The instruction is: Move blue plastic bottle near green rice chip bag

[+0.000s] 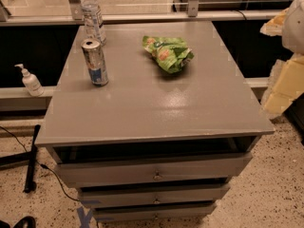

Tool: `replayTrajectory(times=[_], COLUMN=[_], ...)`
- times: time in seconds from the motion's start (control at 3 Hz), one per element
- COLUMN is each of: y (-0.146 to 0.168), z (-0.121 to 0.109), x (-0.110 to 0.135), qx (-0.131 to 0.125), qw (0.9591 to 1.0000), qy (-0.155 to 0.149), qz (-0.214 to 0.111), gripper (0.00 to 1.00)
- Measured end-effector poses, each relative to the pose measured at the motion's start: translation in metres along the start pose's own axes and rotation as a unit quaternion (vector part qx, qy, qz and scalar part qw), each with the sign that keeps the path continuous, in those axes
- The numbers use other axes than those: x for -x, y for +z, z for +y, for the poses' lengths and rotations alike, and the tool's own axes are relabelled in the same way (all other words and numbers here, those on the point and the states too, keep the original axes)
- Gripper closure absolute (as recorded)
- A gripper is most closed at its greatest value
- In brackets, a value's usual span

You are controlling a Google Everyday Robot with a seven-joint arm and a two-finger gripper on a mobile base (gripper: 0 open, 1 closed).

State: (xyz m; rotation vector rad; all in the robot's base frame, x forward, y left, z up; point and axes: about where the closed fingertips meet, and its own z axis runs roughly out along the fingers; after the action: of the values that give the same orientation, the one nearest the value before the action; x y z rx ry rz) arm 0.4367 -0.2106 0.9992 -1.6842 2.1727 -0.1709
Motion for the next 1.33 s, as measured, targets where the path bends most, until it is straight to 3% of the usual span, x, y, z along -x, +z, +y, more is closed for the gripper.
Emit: replayTrajectory(times=[0.33,0.67,1.0,1.33], y=[0.000,0.019,0.052,0.074], z=[0.000,-0.020,-0.069,-0.126], x=[0.000,0.020,0.068,0.134], qx=[0.000,-0.007,-0.015,-0.014], qw=[1.0000,0.9992,0.9924,0.9747], qy=[0.000,0.002,0.000,0.001], qz=[0.000,-0.038,-0.122,-0.223], gripper=[0.00,0.00,0.00,0.00])
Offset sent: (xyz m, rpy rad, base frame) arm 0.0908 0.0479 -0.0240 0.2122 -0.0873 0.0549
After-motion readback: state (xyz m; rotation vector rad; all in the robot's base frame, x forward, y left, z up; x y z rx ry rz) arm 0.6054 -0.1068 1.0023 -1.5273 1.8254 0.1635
